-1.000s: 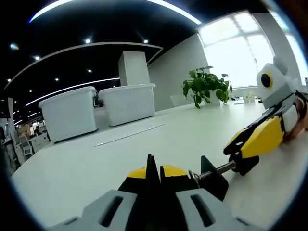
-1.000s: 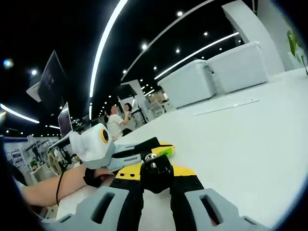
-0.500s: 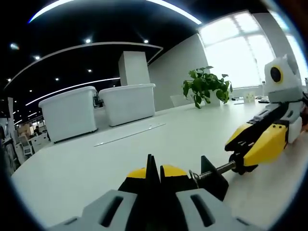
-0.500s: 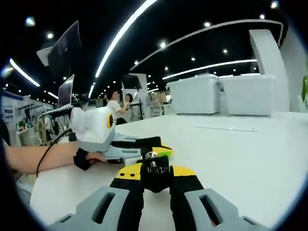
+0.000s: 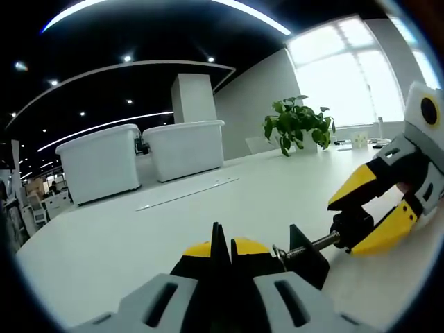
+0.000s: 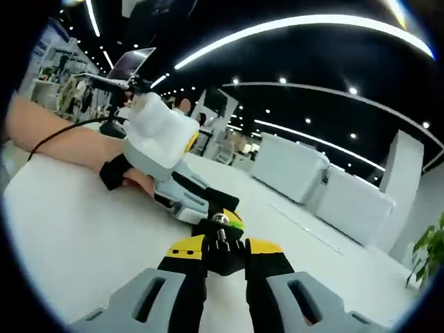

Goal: Clamp the fixed fixture on the desktop, loosen the retaining clip, secure it to the edge of the desk, and tighten the retaining clip.

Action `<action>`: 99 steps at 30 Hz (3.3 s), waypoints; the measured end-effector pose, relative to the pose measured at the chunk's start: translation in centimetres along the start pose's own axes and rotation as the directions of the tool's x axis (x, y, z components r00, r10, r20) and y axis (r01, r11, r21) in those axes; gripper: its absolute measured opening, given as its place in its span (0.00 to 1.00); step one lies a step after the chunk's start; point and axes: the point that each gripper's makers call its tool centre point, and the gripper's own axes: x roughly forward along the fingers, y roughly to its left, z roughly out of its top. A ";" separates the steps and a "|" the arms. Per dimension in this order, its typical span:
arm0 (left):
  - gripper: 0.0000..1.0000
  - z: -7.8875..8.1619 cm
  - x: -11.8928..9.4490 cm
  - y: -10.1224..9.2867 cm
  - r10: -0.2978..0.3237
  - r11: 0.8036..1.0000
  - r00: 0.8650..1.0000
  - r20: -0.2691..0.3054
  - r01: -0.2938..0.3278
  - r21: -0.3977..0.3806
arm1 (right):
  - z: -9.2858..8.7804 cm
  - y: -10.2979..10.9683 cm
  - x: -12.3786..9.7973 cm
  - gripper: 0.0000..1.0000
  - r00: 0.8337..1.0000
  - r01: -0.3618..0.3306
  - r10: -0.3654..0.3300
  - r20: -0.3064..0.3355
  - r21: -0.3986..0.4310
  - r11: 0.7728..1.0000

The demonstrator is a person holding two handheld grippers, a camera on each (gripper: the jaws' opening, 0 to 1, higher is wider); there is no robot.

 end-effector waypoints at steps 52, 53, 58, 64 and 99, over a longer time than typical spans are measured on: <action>0.08 0.1 0.2 0.1 -0.003 1.000 1.000 0.002 0.003 0.002 | -1.8 -4.8 -0.4 0.22 0.998 -0.029 -0.042 0.054 0.894 0.448; 0.08 0.1 0.2 0.1 -0.004 1.000 1.000 0.002 0.004 0.002 | -1.8 -4.5 -0.4 0.22 0.998 -0.033 -0.033 0.052 0.903 0.429; 0.08 0.1 0.3 -0.1 -0.004 1.000 1.000 0.002 0.004 0.002 | -1.9 -2.8 0.5 0.20 0.998 -0.056 0.053 0.035 0.872 0.486; 0.08 0.1 0.3 0.0 -0.004 1.000 1.000 0.000 0.004 -0.002 | -1.8 -2.1 0.6 0.21 0.997 -0.071 0.075 0.037 0.845 0.531; 0.07 0.0 0.2 0.4 0.019 1.000 1.000 -0.008 -0.019 -0.018 | 0.5 0.8 0.9 0.20 0.996 -0.047 0.070 0.058 -0.335 0.941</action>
